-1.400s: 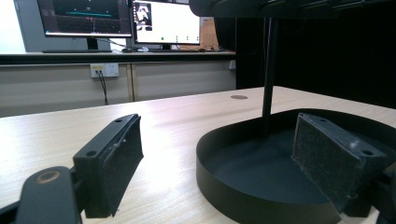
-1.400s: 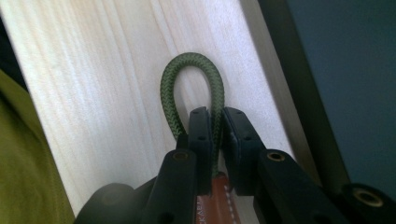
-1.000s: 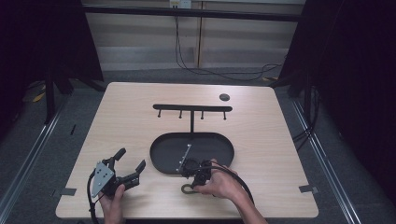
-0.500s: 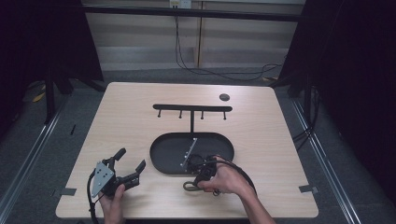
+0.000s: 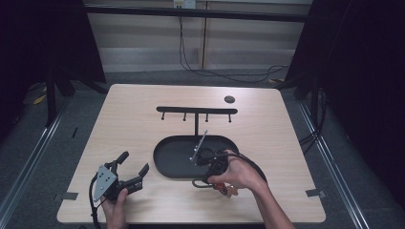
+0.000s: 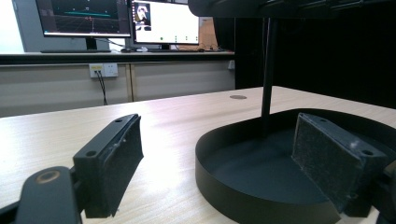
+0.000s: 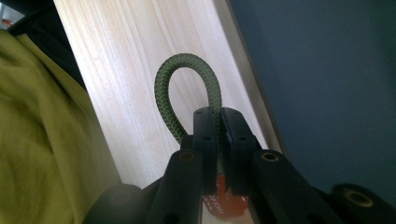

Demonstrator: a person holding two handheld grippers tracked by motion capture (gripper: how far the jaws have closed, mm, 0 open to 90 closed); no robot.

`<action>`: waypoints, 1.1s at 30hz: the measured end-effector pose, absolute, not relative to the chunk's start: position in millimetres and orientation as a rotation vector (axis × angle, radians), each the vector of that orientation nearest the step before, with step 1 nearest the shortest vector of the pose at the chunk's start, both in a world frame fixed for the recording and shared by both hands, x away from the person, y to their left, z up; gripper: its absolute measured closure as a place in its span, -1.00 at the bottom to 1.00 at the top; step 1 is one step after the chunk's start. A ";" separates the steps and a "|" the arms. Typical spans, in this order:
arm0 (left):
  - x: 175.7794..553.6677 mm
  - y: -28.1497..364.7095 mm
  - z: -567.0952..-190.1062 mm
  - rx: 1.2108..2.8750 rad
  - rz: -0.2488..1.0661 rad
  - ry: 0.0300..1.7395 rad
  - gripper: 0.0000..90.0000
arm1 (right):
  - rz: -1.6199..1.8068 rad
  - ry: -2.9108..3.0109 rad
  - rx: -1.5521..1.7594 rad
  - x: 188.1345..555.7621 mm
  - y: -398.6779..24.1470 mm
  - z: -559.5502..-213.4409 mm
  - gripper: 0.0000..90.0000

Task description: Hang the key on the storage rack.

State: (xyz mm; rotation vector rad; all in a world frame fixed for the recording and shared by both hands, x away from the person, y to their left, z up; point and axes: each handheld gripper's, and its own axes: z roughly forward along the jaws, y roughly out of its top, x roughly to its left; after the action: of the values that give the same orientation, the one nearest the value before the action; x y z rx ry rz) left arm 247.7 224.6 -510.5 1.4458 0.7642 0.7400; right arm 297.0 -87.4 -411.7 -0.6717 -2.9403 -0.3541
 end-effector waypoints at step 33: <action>247.7 224.6 -510.5 1.446 0.740 0.764 -0.65 | -0.371 -3.018 -0.811 331.5 -118.2 -320.9 0.90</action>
State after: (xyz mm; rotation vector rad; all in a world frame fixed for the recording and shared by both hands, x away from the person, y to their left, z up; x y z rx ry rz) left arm 247.7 224.6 -510.5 1.4461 0.7644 0.7401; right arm 331.5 -118.2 -320.9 -0.8110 -3.0184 -0.3712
